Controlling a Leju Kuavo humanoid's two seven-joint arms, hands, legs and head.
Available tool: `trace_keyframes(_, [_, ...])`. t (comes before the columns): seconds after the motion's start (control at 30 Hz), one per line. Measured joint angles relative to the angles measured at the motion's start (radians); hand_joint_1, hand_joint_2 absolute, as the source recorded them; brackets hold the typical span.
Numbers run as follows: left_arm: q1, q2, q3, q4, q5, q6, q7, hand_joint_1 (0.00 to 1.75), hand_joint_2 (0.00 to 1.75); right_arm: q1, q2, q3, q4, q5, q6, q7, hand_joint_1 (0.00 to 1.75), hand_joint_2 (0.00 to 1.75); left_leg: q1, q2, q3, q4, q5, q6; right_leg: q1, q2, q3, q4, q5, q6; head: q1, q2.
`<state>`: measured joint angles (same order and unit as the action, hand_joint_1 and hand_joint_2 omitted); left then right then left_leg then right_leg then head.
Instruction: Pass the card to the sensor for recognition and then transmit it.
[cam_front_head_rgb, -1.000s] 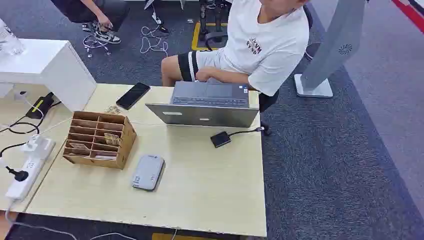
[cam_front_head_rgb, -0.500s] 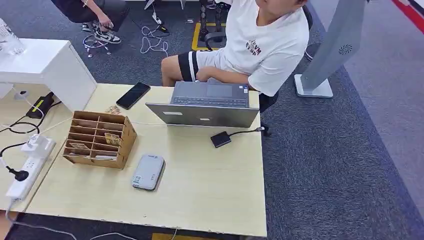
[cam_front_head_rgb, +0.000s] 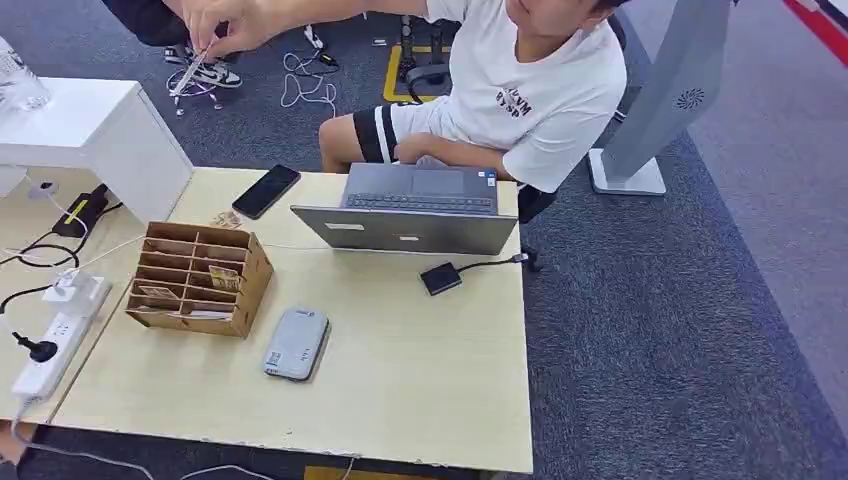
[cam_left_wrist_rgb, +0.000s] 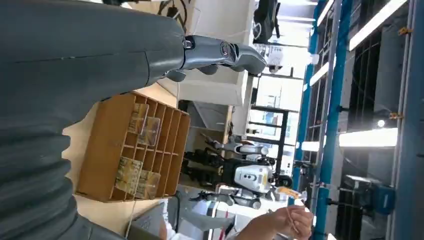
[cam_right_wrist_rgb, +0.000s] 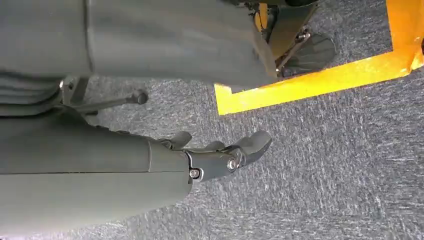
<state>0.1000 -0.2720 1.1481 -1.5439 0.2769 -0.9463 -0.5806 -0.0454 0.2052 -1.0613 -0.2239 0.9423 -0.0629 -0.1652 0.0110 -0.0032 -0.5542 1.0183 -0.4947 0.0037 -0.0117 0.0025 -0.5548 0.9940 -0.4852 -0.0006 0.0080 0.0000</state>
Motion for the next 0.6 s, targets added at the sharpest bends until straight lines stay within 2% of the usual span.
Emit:
trace_keyframes(0.03, [-0.002, 0.006, -0.021, -0.008, -0.011, 0.026, 0.005, 0.0, 1.75, 0.0, 0.0, 0.001, 0.0, 0.006, 0.0, 0.0, 0.0, 1.75, 0.0, 0.0, 0.0, 0.0, 0.0, 0.0, 0.0, 0.0, 0.0, 0.0, 0.0, 0.0, 0.0, 0.0])
trace_keyframes(0.07, [-0.004, 0.013, -0.04, -0.014, -0.022, 0.052, 0.006, 0.0, 1.75, 0.0, 0.0, 0.003, 0.0, 0.012, 0.0, 0.0, 0.0, 0.0, 0.0, 0.0, 0.0, 0.0, 0.0, 0.0, 0.0, 0.0, 0.0, 0.0, 0.0, 0.0, 0.0, 0.0])
trace_keyframes(0.3, [-0.03, 0.076, -0.173, -0.029, -0.126, 0.25, 0.039, 0.0, 1.75, -0.001, 0.0, 0.02, 0.003, 0.04, -0.011, 0.005, 0.0, 0.0, 0.0, 0.0, 0.0, 0.0, 0.001, -0.001, 0.0, 0.0, 0.0, 0.0, 0.0, 0.0, 0.0, 0.0])
trace_keyframes(0.5, [-0.03, 0.077, -0.176, -0.029, -0.129, 0.254, 0.04, 0.0, 1.75, -0.001, 0.0, 0.021, 0.003, 0.042, -0.011, 0.005, 0.0, 0.0, 0.0, 0.0, 0.0, 0.0, 0.001, -0.001, 0.0, 0.0, 0.0, 0.0, 0.0, 0.0, 0.0, 0.0])
trace_keyframes(0.6, [-0.039, 0.093, -0.203, -0.029, -0.155, 0.295, 0.048, 0.0, 1.75, -0.001, 0.0, 0.025, 0.004, 0.049, -0.011, 0.005, 0.0, 0.0, 0.0, 0.0, 0.0, 0.0, 0.001, -0.001, 0.0, 0.0, 0.0, 0.0, 0.0, 0.0, 0.0, 0.0])
